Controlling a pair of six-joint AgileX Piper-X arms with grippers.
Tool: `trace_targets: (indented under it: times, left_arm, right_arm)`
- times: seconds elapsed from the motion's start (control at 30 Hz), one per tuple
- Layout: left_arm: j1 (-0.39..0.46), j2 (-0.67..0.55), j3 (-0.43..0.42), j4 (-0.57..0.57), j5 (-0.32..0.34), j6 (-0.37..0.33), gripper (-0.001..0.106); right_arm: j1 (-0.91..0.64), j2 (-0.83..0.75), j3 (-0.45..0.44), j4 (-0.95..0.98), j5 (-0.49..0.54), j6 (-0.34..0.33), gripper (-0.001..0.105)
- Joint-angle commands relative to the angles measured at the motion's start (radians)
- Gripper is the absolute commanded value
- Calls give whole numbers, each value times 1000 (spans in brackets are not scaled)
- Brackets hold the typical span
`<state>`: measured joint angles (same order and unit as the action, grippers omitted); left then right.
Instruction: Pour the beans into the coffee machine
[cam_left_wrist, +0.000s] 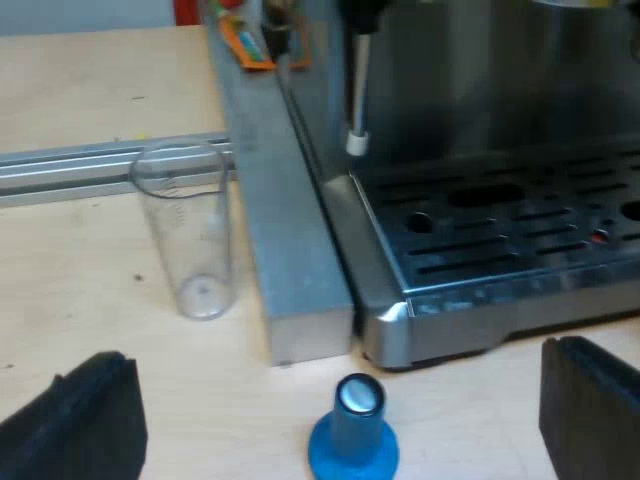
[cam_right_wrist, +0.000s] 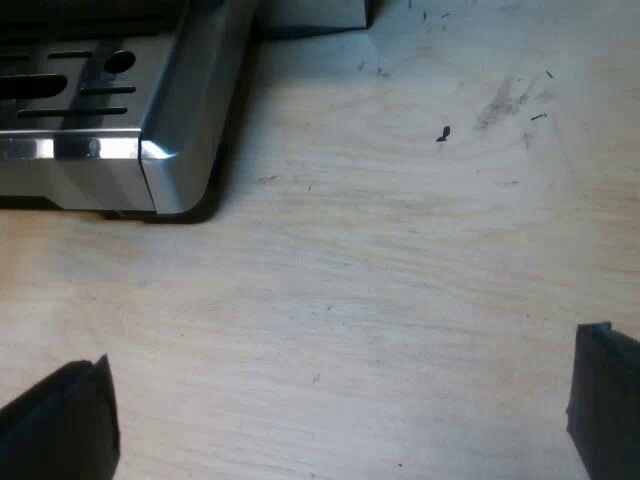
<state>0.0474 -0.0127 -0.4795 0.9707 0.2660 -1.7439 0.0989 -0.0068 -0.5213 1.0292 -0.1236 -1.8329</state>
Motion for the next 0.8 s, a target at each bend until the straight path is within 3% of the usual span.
trace_targets:
  times: [0.03, 0.8]
  left_arm:
    - [23, -139, -4, -12, -8, -9, 82]
    - [11, -139, -4, -12, -8, -9, 82]
  right_arm:
    - [-3, -44, -3, -4, 0, -3, 92]
    - [-3, -44, -3, -4, 0, -3, 92]
